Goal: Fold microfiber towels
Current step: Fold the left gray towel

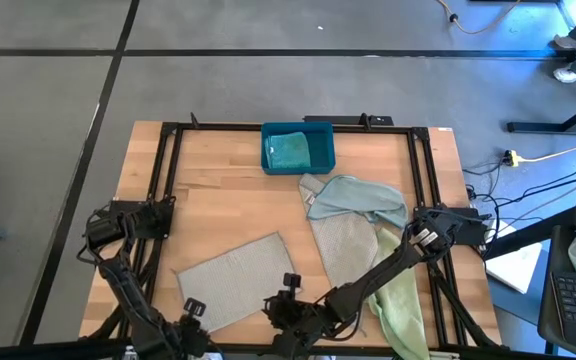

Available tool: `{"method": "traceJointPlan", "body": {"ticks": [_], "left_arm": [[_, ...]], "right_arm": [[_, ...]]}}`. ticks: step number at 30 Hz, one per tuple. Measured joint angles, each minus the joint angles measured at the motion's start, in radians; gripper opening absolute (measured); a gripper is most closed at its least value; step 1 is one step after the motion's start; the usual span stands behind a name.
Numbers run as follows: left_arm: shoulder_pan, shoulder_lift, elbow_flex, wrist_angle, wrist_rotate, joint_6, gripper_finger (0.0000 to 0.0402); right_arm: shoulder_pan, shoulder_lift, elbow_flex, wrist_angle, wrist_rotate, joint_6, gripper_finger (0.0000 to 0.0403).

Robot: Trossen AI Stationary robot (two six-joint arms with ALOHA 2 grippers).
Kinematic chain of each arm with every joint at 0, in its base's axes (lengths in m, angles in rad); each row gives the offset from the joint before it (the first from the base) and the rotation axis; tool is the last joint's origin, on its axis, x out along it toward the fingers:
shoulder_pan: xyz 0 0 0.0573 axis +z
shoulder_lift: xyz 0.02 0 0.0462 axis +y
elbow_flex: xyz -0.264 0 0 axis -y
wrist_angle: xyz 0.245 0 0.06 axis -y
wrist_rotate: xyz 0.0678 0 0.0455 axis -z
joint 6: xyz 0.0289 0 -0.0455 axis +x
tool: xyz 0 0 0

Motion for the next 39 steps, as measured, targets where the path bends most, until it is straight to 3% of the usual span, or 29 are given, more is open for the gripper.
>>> {"method": "traceJointPlan", "body": {"ticks": [4, 9, 13, 21, 25, 39], "left_arm": [[0.001, -0.001, 0.0, -0.005, 0.029, 0.0, 0.0011], [0.001, -0.008, 0.0, -0.017, 0.083, 0.001, 0.0003], [0.0, -0.038, 0.012, -0.124, 0.088, 0.0, 0.0001], [0.037, -0.041, 0.181, -0.412, -0.085, 0.082, 0.0001], [0.084, -0.042, 0.221, -0.427, -0.149, 0.148, 0.0], [0.195, -0.042, 0.228, -0.438, -0.205, 0.242, 0.0]], "right_arm": [[0.0, 0.0, 0.0, 0.0, 0.0, 0.0, 0.0115], [0.0, 0.0, 0.0, 0.0, 0.0, 0.0, 0.0115], [0.0, 0.0, 0.0, 0.0, 0.0, 0.001, 0.0115], [-0.001, 0.002, 0.0, 0.115, -0.006, 0.0, 0.0115], [-0.001, 0.033, 0.0, 0.239, -0.055, -0.036, 0.0115], [-0.062, 0.194, 0.0, 0.611, -0.12, -0.071, 0.0118]]}}
